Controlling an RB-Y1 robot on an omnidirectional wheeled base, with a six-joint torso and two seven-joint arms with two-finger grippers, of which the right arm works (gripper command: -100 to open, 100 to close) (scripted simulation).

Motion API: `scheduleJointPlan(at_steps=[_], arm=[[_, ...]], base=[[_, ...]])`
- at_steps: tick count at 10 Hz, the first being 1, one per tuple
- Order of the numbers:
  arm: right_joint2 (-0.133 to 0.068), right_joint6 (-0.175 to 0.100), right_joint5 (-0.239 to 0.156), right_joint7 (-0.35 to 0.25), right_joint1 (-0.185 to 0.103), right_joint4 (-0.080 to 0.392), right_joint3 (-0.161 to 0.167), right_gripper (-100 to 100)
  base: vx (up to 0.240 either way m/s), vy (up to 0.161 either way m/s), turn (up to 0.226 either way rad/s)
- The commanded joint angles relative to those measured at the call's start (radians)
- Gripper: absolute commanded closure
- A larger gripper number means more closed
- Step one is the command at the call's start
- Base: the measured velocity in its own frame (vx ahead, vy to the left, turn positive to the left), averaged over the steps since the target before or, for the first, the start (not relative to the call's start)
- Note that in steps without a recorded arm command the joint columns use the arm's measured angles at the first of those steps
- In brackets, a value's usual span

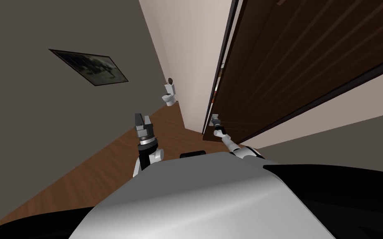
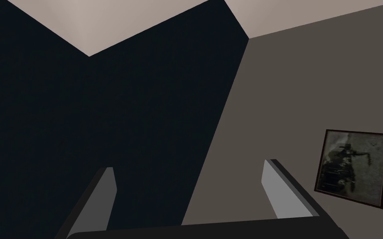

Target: Pull the door open

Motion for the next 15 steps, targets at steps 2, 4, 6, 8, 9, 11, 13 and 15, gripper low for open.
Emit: scheduleJointPlan(at_steps=[2, 4, 6, 8, 9, 11, 13, 15], arm=[[-0.019, 0.002, 0.004, -0.038, 0.013, -0.019, 0.04, 100], [-0.038, 0.004, 0.007, -0.068, 0.022, -0.035, 0.069, 100], [-0.053, 0.006, 0.009, -0.091, 0.028, -0.048, 0.092, 100], [-0.056, 0.007, 0.009, -0.093, 0.03, -0.046, 0.095, 100], [-0.065, 0.007, 0.013, -0.11, 0.036, -0.054, 0.117, 100], [-0.078, 0.004, 0.016, -0.128, 0.041, -0.067, 0.139, 100], [-0.093, 0.0, 0.02, -0.149, 0.046, -0.082, 0.165, 100], [-0.112, -0.004, 0.025, -0.174, 0.053, -0.101, 0.196, 100]], base=[[-0.24, -0.078, 0.145], [-0.254, -0.094, 0.142], [-0.245, -0.062, 0.124], [-0.188, -0.066, 0.073], [-0.167, -0.065, 0.095], [-0.224, -0.062, 0.1], [-0.194, -0.098, 0.1], [-0.223, -0.09, 0.117]])
